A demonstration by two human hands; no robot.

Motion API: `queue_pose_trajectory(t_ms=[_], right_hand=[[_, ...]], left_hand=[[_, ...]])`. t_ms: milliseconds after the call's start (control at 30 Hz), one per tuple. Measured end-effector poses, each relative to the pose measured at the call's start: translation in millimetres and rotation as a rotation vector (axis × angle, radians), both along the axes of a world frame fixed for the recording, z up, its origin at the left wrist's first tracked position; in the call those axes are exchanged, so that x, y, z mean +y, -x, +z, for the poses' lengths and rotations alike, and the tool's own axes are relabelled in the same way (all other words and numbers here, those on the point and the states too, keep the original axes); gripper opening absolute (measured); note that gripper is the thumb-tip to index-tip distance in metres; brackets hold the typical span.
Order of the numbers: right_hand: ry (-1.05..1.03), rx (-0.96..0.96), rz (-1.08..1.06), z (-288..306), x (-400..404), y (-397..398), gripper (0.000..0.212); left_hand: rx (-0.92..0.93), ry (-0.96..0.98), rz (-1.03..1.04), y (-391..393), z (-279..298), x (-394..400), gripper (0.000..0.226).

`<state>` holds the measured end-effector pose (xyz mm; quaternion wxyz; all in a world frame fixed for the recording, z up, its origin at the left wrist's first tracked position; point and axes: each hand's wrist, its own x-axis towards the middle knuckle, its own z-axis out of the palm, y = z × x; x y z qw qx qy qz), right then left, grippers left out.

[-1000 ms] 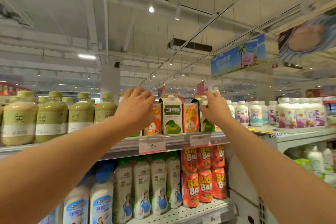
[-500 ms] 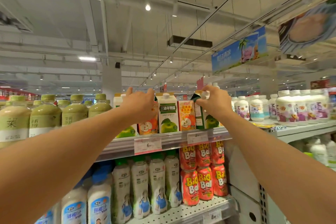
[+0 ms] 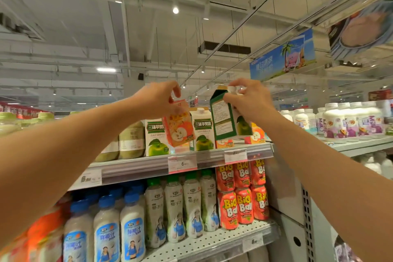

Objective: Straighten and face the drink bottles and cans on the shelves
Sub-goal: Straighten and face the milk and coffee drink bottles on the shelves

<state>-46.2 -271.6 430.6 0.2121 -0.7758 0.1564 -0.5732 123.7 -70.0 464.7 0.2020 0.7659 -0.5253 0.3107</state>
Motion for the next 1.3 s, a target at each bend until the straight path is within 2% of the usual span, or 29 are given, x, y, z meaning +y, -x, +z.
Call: queue_pose_trajectory(t_ms=[133, 233, 400, 633, 1300], right_hand=[[-0.048, -0.025, 0.148, -9.9, 37.5, -22.3, 0.037], [-0.017, -0.047, 0.175, -22.4, 58.3, -41.8, 0.040], [0.113, -0.100, 0.016, -43.4, 79.5, -74.8, 0.041], [0.168, -0.110, -0.131, -60.8, 86.8, -113.3, 0.045], [0.038, -0.029, -0.292, -53.2, 94.3, -136.6, 0.047]], left_hand=[[-0.033, 0.026, 0.043, 5.0, 13.8, 38.7, 0.035], [-0.061, 0.025, 0.091, 2.7, 16.5, 63.8, 0.040], [-0.088, 0.027, 0.128, -6.6, 13.3, 96.0, 0.043], [-0.068, 0.001, 0.135, -13.3, 2.5, 119.7, 0.044], [-0.169, -0.030, 0.090, -32.8, -7.3, 136.3, 0.051]])
